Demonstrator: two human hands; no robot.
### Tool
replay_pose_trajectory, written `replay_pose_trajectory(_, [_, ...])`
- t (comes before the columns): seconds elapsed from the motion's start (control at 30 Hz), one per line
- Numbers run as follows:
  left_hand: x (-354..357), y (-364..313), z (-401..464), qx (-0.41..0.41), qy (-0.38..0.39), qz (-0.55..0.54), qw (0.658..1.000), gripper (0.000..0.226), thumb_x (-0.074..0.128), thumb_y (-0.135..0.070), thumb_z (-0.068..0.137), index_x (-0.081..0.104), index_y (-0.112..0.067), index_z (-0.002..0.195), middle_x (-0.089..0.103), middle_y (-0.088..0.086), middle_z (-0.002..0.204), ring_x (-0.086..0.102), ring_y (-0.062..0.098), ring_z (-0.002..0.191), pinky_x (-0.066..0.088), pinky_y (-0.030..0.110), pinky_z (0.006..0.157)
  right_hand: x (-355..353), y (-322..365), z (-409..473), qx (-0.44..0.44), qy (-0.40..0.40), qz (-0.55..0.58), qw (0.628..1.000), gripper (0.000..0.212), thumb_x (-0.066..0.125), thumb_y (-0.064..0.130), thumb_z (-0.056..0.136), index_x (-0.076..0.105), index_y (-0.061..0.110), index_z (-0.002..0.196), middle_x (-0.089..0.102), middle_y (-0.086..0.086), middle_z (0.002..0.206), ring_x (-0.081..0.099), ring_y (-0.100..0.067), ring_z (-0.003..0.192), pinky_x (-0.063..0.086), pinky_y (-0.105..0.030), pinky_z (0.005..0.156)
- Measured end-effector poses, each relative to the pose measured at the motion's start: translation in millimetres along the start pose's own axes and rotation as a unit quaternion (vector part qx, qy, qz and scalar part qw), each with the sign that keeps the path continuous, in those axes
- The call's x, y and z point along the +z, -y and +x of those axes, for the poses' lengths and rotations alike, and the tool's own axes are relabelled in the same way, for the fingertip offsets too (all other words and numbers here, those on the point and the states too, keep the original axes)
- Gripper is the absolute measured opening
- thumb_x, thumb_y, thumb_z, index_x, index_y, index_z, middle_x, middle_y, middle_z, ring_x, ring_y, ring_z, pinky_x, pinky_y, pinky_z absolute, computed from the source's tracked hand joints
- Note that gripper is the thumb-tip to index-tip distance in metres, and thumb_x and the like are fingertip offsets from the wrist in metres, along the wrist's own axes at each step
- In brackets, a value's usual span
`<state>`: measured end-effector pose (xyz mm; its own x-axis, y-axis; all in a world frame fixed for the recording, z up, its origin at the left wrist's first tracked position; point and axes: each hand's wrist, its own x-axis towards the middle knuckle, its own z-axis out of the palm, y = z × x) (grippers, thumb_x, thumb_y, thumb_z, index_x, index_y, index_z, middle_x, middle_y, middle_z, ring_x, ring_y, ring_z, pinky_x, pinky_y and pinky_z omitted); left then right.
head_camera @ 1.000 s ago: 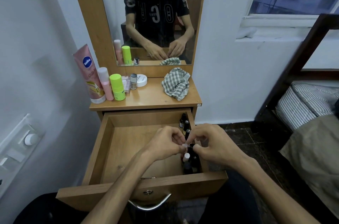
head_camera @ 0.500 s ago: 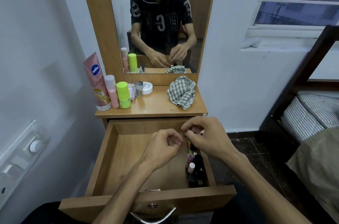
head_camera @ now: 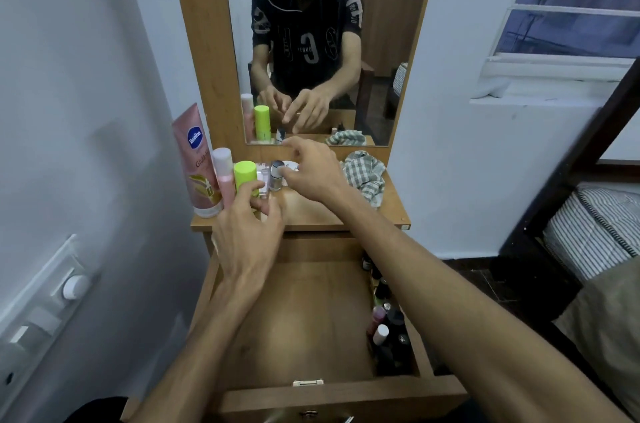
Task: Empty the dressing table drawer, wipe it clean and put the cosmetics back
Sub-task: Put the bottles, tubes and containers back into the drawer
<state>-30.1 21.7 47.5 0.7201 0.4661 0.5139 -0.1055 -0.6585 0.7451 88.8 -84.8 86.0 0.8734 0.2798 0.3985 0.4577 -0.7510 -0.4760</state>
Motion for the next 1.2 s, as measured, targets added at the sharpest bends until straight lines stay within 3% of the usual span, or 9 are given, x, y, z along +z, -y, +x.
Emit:
replay_pose_trajectory(0.23, [0,6,6,0.008,0.027,0.014,0.999,0.02,0.069,-0.026,0.091,0.072,-0.024,0.111,0.066,-0.011,0.075,0.062,0.016,0.073,0.048,0.03,0.065,15,-2,7,-0.02,0.038,-0.027,0.999,0.022,0.072,0.024,0.084,0.078,0.021,0.105,0.078,0.0,0.098,0.07,-0.024,0.092,0.058,-0.04,0.084])
replay_pose_trajectory(0.43, [6,14,-20,0.01,0.077,0.006,0.997,0.016,0.068,-0.022,0.087,0.075,-0.023,0.102,0.066,-0.012,0.068,0.062,0.009,0.066,0.045,0.025,0.063,-20,-15,-31,-0.014,-0.003,-0.009,1.0,0.03,0.079,0.031,0.076,0.08,0.022,0.105,0.071,0.012,0.08,0.066,-0.013,0.078,0.058,-0.036,0.073])
replay_pose_trajectory(0.53, [15,12,-36,0.022,0.128,0.005,0.991,0.013,0.069,-0.021,0.086,0.073,-0.026,0.098,0.067,-0.012,0.071,0.058,-0.001,0.065,0.037,0.012,0.059,-45,-23,-64,-0.021,0.011,-0.008,1.0,0.028,0.08,0.029,0.076,0.078,0.023,0.103,0.059,0.019,0.069,0.059,-0.003,0.067,0.047,-0.022,0.062])
replay_pose_trajectory(0.63, [27,8,-52,-0.013,0.176,-0.011,0.984,0.015,0.068,-0.024,0.08,0.073,-0.029,0.093,0.069,-0.013,0.072,0.06,0.0,0.067,0.044,0.021,0.062,-65,-34,-101,-0.026,0.062,-0.005,0.998,0.018,0.08,0.026,0.079,0.079,0.021,0.097,0.055,0.02,0.064,0.056,0.002,0.06,0.038,-0.013,0.056])
replay_pose_trajectory(0.7, [36,9,-62,-0.056,0.224,-0.031,0.972,0.02,0.065,-0.03,0.075,0.074,-0.03,0.093,0.071,-0.016,0.074,0.065,0.002,0.074,0.053,0.026,0.068,-70,-42,-122,-0.021,0.115,-0.005,0.993,0.016,0.079,0.027,0.079,0.079,0.023,0.095,0.059,0.016,0.064,0.06,-0.001,0.062,0.046,-0.022,0.056])
replay_pose_trajectory(0.77, [43,10,-71,-0.1,0.293,-0.066,0.949,0.024,0.061,-0.032,0.071,0.074,-0.031,0.091,0.073,-0.017,0.076,0.069,0.005,0.075,0.058,0.03,0.069,-69,-50,-139,-0.007,0.159,-0.025,0.987,0.019,0.074,0.031,0.078,0.079,0.027,0.096,0.068,0.009,0.073,0.065,-0.007,0.068,0.056,-0.036,0.064])
replay_pose_trajectory(0.93, [54,12,-86,-0.146,0.453,-0.141,0.868,0.029,0.058,-0.005,0.069,0.074,-0.024,0.084,0.075,-0.002,0.073,0.072,0.023,0.065,0.061,0.043,0.062,-65,-65,-163,-0.039,0.217,-0.074,0.973,0.022,0.068,0.034,0.085,0.08,0.033,0.103,0.076,0.016,0.086,0.068,-0.005,0.082,0.056,-0.03,0.072])
replay_pose_trajectory(1.03, [56,16,-90,-0.124,0.502,-0.126,0.846,0.025,0.059,-0.007,0.068,0.075,-0.019,0.083,0.077,0.011,0.08,0.074,0.031,0.072,0.062,0.052,0.071,-64,-70,-171,-0.056,0.225,-0.08,0.969,0.022,0.067,0.034,0.089,0.079,0.037,0.107,0.069,0.021,0.086,0.058,-0.005,0.092,0.042,-0.029,0.084])
replay_pose_trajectory(1.2, [56,16,-94,-0.087,0.526,-0.078,0.843,0.021,0.061,-0.015,0.074,0.075,-0.03,0.076,0.077,0.001,0.08,0.074,0.023,0.079,0.061,0.052,0.074,-60,-77,-181,-0.05,0.25,-0.093,0.963,0.028,0.066,0.032,0.09,0.077,0.04,0.114,0.074,0.018,0.101,0.052,-0.008,0.108,0.031,-0.035,0.105])
